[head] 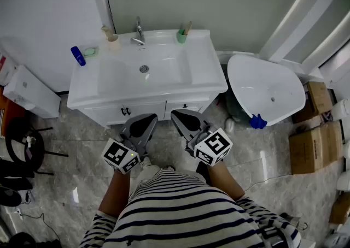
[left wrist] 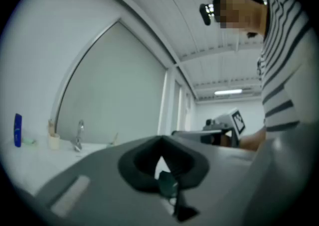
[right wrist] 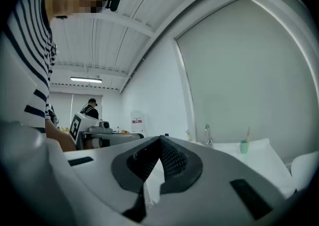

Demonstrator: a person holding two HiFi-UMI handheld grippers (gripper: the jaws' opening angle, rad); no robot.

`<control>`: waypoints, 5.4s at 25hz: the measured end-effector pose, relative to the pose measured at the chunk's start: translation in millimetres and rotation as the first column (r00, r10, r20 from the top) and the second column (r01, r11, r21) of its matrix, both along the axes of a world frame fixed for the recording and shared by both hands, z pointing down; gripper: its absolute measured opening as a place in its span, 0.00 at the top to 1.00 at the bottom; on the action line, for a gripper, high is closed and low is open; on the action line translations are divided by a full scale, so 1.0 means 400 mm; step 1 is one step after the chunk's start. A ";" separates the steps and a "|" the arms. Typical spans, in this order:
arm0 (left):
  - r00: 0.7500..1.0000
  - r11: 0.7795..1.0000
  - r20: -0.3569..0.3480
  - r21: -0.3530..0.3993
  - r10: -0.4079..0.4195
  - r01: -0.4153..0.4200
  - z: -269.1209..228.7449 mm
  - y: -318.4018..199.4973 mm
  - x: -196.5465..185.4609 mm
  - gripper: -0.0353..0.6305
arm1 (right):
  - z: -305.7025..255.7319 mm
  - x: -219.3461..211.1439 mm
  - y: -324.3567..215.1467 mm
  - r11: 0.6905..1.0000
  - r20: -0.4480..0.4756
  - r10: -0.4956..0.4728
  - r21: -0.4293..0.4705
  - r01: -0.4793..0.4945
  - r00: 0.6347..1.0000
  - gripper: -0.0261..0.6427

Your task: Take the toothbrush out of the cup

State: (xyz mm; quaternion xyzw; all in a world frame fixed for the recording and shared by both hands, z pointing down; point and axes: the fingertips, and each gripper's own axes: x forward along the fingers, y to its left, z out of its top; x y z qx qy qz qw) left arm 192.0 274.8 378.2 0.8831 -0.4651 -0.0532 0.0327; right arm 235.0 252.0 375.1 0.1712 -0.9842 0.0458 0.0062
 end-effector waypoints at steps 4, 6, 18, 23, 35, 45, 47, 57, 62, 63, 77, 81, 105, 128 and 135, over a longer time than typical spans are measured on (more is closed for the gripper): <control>1.000 1.000 -0.001 0.003 0.001 -0.001 0.000 0.000 0.000 0.94 | 0.010 0.006 -0.001 1.000 0.005 0.011 -0.006 -0.011 1.000 0.95; 1.000 1.000 -0.004 0.002 0.000 0.000 0.002 0.001 0.003 0.94 | 0.015 0.011 0.000 1.000 0.007 0.015 -0.011 -0.014 1.000 0.95; 1.000 1.000 -0.011 0.003 -0.020 0.020 0.001 0.008 0.001 0.94 | -0.009 0.003 0.024 0.999 0.049 -0.040 0.004 0.040 0.998 0.95; 1.000 1.000 -0.013 0.006 -0.025 0.025 0.007 0.008 0.002 0.94 | -0.004 0.007 0.026 0.999 0.050 -0.043 0.007 0.042 0.998 0.95; 0.999 1.000 -0.035 -0.003 0.000 -0.001 0.025 -0.055 -0.031 0.94 | 0.003 0.002 -0.048 1.000 0.073 0.005 -0.015 -0.003 0.997 0.95; 0.998 1.000 -0.064 -0.011 0.013 -0.013 0.043 -0.264 -0.183 0.94 | 0.023 -0.142 -0.251 0.999 0.060 0.020 -0.033 -0.018 0.998 0.95; 0.998 1.000 -0.062 0.001 0.015 -0.015 0.030 -0.320 -0.228 0.94 | 0.012 -0.188 -0.302 1.000 0.058 0.016 -0.025 -0.015 0.998 0.95; 0.997 0.998 -0.059 0.032 0.054 -0.052 0.001 -0.532 -0.420 0.94 | -0.003 -0.393 -0.494 1.000 0.036 0.023 -0.005 -0.023 0.999 0.95; 0.992 0.995 -0.088 0.031 0.095 -0.093 0.005 -0.591 -0.482 0.94 | 0.000 -0.453 -0.556 0.999 0.017 0.047 -0.009 -0.047 0.999 0.95; 0.991 0.995 -0.092 0.032 0.102 -0.099 0.003 -0.601 -0.489 0.94 | 0.001 -0.461 -0.564 0.999 0.009 0.051 -0.007 -0.051 0.999 0.95; 0.993 0.998 -0.094 0.014 0.068 -0.067 0.030 -0.666 -0.514 0.94 | 0.033 -0.503 -0.640 1.000 -0.035 0.004 -0.027 -0.005 0.999 0.95; 0.994 0.998 -0.096 0.015 0.055 -0.053 0.019 -0.701 -0.502 0.94 | 0.024 -0.496 -0.675 0.999 -0.031 -0.018 -0.029 0.017 0.999 0.95; 0.998 0.998 -0.047 -0.046 -0.044 0.042 0.056 -0.875 -0.379 0.94 | 0.061 -0.409 -0.845 0.988 -0.041 -0.149 -0.041 0.148 0.988 0.95; 0.995 0.992 0.022 -0.084 0.095 -0.093 0.111 -0.815 -0.900 0.93 | 0.104 -0.843 -0.763 0.992 -0.057 0.108 -0.054 -0.111 0.993 0.95; 0.990 0.981 0.024 -0.140 0.139 -0.135 0.159 -0.839 -1.035 0.91 | 0.114 -0.950 -0.714 0.989 -0.099 0.140 -0.039 -0.144 0.985 0.95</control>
